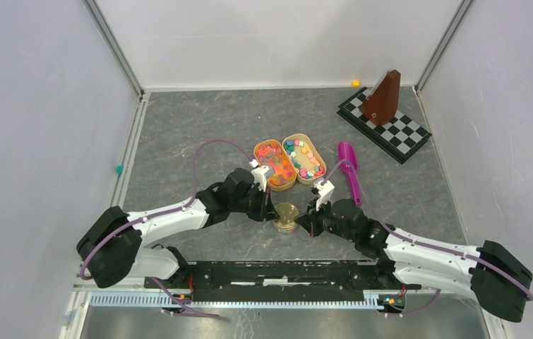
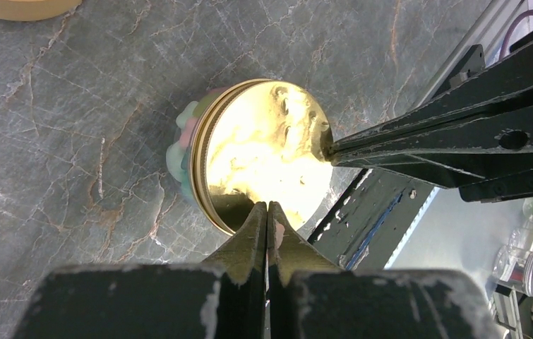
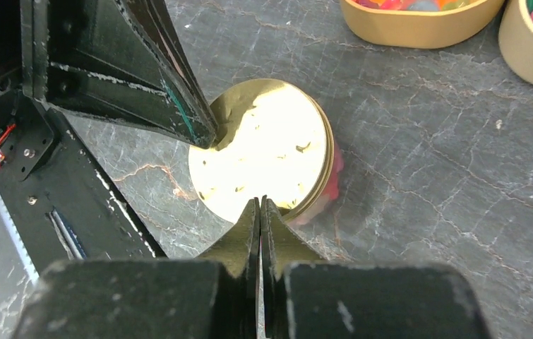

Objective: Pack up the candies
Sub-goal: Close the bottle lid on the packing bottle.

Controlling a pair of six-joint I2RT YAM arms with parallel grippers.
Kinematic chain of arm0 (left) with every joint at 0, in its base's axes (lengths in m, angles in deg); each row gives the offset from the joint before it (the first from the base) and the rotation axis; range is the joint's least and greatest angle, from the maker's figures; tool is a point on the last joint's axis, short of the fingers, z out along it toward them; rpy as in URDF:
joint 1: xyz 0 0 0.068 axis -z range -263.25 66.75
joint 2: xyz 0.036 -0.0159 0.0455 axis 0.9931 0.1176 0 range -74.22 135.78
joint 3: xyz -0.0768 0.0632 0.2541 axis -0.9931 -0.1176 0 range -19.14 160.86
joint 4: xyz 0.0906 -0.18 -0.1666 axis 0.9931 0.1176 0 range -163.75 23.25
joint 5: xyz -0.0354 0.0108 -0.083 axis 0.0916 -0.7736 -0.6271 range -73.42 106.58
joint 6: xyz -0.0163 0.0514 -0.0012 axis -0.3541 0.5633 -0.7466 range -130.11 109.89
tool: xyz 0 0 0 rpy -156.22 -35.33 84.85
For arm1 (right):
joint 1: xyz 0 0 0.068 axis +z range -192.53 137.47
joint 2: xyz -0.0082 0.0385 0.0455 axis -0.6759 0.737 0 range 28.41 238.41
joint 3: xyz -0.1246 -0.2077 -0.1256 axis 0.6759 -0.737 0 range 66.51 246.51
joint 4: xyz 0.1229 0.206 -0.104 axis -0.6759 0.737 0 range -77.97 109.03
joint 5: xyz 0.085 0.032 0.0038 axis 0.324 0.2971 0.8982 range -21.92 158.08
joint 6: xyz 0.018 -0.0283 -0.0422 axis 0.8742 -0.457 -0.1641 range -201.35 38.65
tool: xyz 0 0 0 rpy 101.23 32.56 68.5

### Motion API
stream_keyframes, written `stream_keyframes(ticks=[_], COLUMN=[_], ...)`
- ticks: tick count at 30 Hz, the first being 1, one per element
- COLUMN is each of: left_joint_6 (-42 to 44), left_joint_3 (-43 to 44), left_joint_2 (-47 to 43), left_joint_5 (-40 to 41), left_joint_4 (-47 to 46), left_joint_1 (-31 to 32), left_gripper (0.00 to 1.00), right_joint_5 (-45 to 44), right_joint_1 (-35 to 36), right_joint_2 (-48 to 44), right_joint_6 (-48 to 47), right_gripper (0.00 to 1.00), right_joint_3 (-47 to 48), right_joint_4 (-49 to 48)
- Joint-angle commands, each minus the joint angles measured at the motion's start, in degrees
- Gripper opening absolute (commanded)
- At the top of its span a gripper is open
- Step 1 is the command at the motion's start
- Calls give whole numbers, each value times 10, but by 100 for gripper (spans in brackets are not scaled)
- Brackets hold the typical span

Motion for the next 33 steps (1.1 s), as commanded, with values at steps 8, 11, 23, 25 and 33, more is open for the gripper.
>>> stream_keyframes(ticks=[8, 11, 23, 25, 33], left_joint_6=[-10, -6, -4, -5, -17], left_joint_3=[0, 11, 30, 28, 0], left_joint_2=[-16, -29, -111, -128, -172], left_joint_5=[6, 15, 88, 102, 124], left_joint_4=[24, 39, 106, 117, 128], left_joint_1=[3, 2, 2, 2, 2], left_gripper=[2, 2, 2, 2, 4], right_joint_5=[-45, -55, -28, -13, 46], right_joint_1=[4, 4, 4, 4, 4], right_joint_2=[4, 11, 89, 103, 216], right_joint_6=[-88, -100, -117, -111, -35], right_gripper=[0, 0, 0, 0, 0], right_joint_3=[185, 195, 241, 239, 127], right_joint_4=[160, 156, 112, 95, -58])
